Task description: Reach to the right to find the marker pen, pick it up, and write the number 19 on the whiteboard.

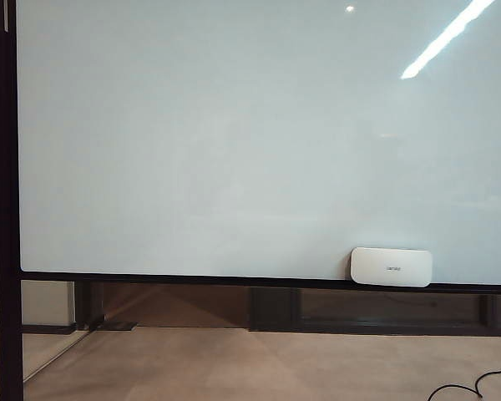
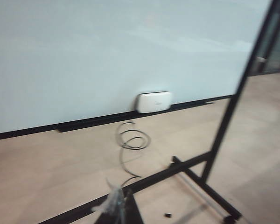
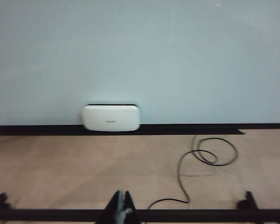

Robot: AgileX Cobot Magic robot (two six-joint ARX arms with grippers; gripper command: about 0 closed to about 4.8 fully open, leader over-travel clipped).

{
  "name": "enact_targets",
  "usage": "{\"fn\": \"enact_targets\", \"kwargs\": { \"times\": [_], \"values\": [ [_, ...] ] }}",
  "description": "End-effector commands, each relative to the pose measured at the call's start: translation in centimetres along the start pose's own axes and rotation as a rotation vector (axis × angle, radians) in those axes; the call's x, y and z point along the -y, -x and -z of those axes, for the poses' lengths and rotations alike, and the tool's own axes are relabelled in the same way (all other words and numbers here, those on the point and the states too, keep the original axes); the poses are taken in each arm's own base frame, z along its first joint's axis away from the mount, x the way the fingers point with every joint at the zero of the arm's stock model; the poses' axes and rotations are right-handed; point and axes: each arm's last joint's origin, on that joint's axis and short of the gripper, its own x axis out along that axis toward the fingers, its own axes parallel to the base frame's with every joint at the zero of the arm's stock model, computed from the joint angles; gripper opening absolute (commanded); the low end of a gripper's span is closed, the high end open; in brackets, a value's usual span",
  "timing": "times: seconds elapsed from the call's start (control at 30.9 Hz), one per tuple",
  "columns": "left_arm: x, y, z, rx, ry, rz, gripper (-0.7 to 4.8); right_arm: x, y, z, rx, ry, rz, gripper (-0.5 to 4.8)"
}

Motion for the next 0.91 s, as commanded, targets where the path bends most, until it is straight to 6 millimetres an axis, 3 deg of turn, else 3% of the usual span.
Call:
{"fn": "enact_targets", "kwargs": {
  "times": [0.03, 0.23, 0.49, 0.68, 0.91],
  "values": [
    [0.6, -0.2, -0.2, 0.01, -0.021, 0.086, -0.05, 0.4, 0.1, -0.7, 0.051, -0.084, 0.151, -0.06],
    [1.7, -0.8, -0.1, 0.01, -0.05, 0.175, -0.05, 0.3, 0.2, -1.2, 0.083, -0.089, 0.129, -0.06],
    [2.0, -1.1, 0.2, -0.015, -0.037, 0.14, -0.05, 0.3, 0.4, -2.6, 0.178, -0.08, 0.135, -0.05],
    [1.9, -1.4, 0.4, -0.048, -0.025, 0.165, -0.05, 0.1, 0.6, -4.6, 0.15, -0.129, 0.131, -0.05],
    [1.6, -2.2, 0.3, -0.05, -0.03, 0.171, -0.05, 0.0, -0.7, -7.9, 0.132, -0.01, 0.186, -0.05]
  ]
}}
